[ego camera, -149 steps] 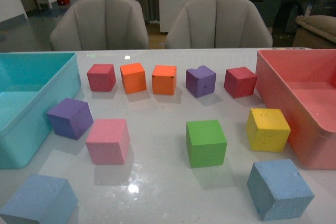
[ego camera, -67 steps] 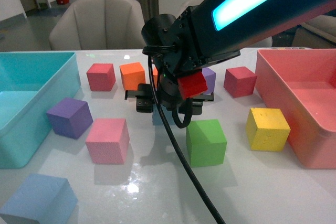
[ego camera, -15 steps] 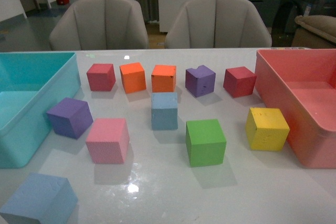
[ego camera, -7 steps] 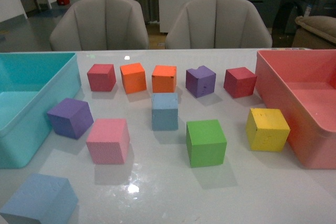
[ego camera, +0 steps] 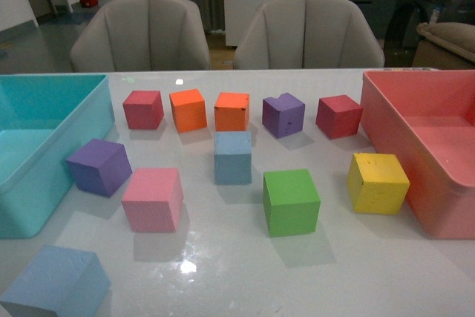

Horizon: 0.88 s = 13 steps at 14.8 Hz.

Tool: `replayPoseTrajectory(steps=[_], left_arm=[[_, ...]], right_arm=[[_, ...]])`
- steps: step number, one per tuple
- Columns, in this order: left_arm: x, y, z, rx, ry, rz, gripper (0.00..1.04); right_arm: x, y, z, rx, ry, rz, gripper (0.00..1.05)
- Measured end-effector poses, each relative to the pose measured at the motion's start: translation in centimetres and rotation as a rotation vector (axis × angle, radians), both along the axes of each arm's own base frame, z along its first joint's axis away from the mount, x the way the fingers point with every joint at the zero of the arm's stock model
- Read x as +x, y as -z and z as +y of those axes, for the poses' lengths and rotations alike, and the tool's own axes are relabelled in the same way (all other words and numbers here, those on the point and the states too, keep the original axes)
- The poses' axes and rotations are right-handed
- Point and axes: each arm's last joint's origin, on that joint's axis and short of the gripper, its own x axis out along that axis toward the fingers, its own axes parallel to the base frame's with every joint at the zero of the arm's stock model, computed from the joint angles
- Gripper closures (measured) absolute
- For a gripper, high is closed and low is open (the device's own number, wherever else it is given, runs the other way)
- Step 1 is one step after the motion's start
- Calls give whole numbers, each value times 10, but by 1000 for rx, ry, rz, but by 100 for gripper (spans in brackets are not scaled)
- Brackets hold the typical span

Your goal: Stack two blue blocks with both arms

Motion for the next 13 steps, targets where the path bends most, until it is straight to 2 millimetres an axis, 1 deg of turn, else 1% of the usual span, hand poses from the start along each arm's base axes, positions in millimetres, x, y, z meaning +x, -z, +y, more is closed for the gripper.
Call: replayPoseTrajectory(steps=[2,3,5,6,7,8,9,10,12,13], left_arm=[[0,0,0,0,0,1,7],[0,1,0,6,4,30,7],[0,2,1,23,36,179,7],[2,-2,1,26,47,252,7],[7,-11,2,30,60,229,7],[12,-21,2,38,74,177,7],[29,-28,1,42,92,173,7],[45,-21,-4,35,135,221,7],[83,-3,-25,26,282,369,7],[99,6,-34,29,323,425,7]], right_arm=[[0,0,0,0,0,0,62],[0,0,0,0,0,0,58],[0,0,0,0,0,0,47],[0,0,0,0,0,0,38],[0,0,0,0,0,0,24],[0,0,0,0,0,1,13],[0,0,0,0,0,0,5],[0,0,0,0,0,1,7],[0,0,0,0,0,0,6],[0,0,0,0,0,0,6]])
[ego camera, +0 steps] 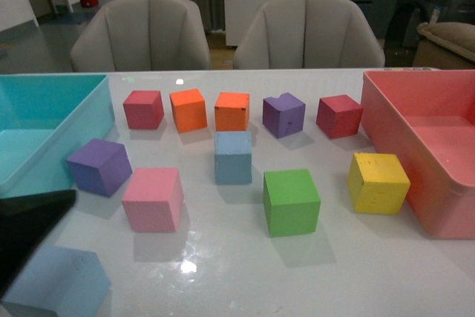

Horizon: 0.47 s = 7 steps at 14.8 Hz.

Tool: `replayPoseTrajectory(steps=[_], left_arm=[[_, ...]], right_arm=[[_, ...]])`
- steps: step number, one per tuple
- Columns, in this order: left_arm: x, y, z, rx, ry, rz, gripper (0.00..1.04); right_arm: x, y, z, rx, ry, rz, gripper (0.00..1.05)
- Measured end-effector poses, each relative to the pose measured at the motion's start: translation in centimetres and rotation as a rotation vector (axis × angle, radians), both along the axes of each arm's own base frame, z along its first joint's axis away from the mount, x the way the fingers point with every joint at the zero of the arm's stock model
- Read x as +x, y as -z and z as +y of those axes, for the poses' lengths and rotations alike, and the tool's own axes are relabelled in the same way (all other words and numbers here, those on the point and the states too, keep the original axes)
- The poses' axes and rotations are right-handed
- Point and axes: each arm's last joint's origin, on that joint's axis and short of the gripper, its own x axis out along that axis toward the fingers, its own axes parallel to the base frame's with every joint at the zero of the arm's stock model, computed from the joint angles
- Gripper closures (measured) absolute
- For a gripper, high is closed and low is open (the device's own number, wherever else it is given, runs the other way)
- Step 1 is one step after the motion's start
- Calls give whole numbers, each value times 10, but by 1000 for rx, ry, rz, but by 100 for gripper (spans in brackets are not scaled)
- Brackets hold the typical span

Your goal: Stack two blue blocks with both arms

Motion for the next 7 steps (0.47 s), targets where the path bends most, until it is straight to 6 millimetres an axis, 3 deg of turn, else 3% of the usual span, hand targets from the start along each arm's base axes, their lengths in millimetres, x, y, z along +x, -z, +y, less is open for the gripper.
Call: replayPoseTrajectory(steps=[1,3,7], left_arm=[[15,17,-4,18,1,82,7],[20,44,-3,37,-3,222,7],[25,54,1,36,-6,275,7]], right_arm=[[0,0,0,0,0,0,6],[0,0,0,0,0,0,6],[0,0,0,0,0,0,6]])
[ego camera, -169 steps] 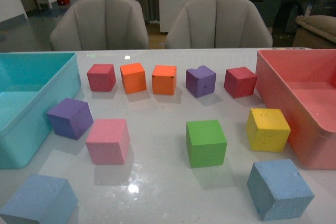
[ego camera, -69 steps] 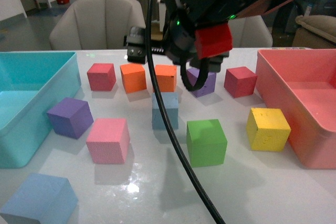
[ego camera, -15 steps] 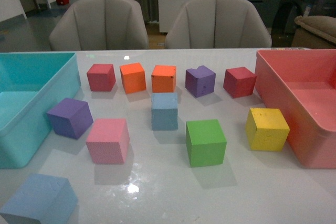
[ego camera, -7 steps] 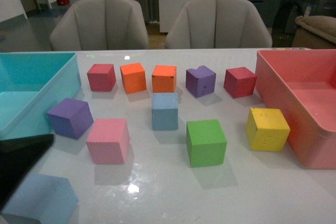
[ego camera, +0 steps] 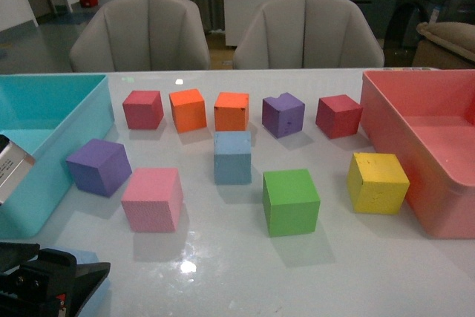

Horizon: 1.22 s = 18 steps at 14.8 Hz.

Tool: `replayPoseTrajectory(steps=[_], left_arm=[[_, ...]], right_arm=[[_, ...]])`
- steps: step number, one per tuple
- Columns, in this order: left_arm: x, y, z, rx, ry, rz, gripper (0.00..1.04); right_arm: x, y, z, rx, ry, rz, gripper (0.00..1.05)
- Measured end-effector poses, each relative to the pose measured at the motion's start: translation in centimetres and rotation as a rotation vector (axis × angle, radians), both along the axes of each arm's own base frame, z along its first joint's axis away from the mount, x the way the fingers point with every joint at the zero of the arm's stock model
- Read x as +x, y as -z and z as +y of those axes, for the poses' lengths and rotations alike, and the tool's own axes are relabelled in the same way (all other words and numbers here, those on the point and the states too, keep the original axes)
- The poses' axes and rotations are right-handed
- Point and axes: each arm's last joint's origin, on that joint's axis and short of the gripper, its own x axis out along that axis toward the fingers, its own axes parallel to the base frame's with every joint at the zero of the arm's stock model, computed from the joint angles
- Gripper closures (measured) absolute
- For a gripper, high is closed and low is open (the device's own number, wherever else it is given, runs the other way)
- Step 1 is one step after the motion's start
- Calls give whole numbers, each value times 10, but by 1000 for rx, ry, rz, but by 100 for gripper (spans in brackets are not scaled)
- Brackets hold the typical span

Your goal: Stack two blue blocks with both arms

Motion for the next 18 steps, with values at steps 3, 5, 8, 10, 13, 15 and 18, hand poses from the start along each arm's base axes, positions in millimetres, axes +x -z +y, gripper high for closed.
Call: replayPoseTrajectory(steps=[3,5,8,10,13,15,18], left_arm=[[11,7,7,21,-56,32,7],[13,8,8,19,-77,49,7],[15,10,9,22,-102,51,7],[17,17,9,38,-110,66,7],[18,30,6,59,-99,95,7],[18,41,3,81,-80,116,7],[21,56,1,123,-71,135,7]], right_arm=[[0,0,0,0,0,0,6],[0,0,0,0,0,0,6],[0,0,0,0,0,0,6],[0,0,0,0,0,0,6],[0,0,0,0,0,0,6],[0,0,0,0,0,0,6],[0,0,0,0,0,0,6]])
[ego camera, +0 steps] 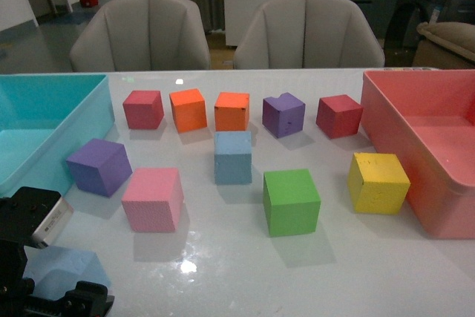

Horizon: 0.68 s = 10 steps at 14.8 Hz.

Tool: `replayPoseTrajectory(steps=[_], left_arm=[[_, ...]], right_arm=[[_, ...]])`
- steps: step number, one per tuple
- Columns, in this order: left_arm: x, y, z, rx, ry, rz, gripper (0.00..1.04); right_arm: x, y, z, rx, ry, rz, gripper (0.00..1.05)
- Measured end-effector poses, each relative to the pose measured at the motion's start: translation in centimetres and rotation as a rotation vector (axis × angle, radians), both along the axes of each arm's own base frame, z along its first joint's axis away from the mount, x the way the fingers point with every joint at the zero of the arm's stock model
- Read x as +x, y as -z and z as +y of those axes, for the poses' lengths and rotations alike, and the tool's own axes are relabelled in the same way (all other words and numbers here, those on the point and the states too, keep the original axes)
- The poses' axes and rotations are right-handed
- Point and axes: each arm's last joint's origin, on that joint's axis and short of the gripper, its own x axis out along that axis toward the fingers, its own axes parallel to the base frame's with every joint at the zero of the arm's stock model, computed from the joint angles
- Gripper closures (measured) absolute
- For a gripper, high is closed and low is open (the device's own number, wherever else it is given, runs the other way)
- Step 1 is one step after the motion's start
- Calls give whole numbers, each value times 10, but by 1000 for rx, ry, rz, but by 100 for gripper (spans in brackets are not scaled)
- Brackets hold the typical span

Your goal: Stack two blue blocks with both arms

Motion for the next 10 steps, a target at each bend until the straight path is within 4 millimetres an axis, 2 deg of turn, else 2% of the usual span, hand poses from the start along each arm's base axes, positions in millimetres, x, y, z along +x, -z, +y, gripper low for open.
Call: replayPoseTrajectory(steps=[1,4,5,8,9,10], left_arm=[[0,2,0,15,-4,6,7],[0,-1,-1,37,10,-9,37],[-3,-9,-3,40,19,-25,47],[-11,-48,-18,30,88,-110,52],[-7,-68,-30,21,131,-156,53],[8,-87,-46,14,165,-217,53]], right_arm=[[0,0,0,0,0,0,6],[0,0,0,0,0,0,6],[0,0,0,0,0,0,6],[0,0,0,0,0,0,6],[0,0,0,0,0,0,6],[0,0,0,0,0,0,6]])
